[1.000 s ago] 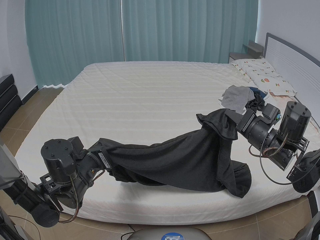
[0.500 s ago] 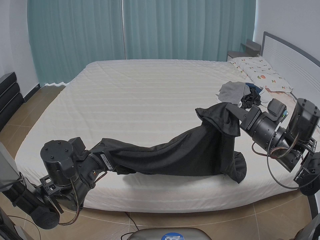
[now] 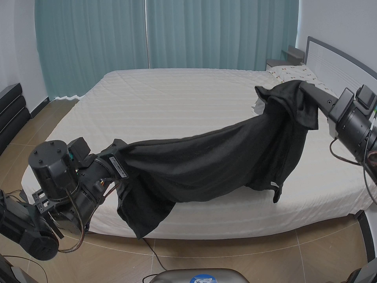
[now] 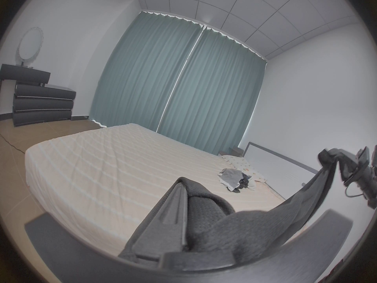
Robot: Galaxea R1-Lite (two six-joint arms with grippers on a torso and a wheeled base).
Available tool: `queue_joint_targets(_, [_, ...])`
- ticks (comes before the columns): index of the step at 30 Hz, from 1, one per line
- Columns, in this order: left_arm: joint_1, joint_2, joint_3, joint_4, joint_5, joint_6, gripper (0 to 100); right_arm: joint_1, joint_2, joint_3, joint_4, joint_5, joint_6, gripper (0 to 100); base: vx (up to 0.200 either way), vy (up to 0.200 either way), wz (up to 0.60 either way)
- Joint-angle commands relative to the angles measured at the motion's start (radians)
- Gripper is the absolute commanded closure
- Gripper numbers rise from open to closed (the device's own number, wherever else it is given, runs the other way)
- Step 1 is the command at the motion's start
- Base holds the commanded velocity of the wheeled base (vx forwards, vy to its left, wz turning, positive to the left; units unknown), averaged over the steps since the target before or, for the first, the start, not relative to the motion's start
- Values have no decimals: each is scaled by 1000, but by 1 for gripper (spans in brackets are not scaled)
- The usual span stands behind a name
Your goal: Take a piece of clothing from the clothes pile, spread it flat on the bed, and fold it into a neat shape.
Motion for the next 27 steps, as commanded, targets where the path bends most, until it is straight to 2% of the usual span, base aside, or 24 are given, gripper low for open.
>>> queue_joint_targets(1, [39, -109, -235, 321, 6, -19, 100, -64, -55, -254, 188, -6, -21, 100, 0, 0, 0])
queue_joint_targets(6, [79, -85, -340, 439, 6, -42, 100, -165, 12, -491, 331, -16, -19, 100, 0, 0, 0])
queue_joint_targets(12, [136, 18, -459, 523, 6, -110, 100, -252, 152, -648, 409, -13, -21, 100, 0, 0, 0])
queue_joint_targets(16, [142, 104, -530, 583, -5, -174, 100, -295, 276, -675, 397, -8, -21, 100, 0, 0, 0])
queue_joint_targets(20, [148, 196, -596, 586, -8, -184, 100, -315, 385, -705, 378, -11, -21, 100, 200, 0, 0])
queue_joint_targets(27, [153, 392, -729, 601, -6, -184, 100, -332, 589, -767, 220, -17, -26, 100, 200, 0, 0])
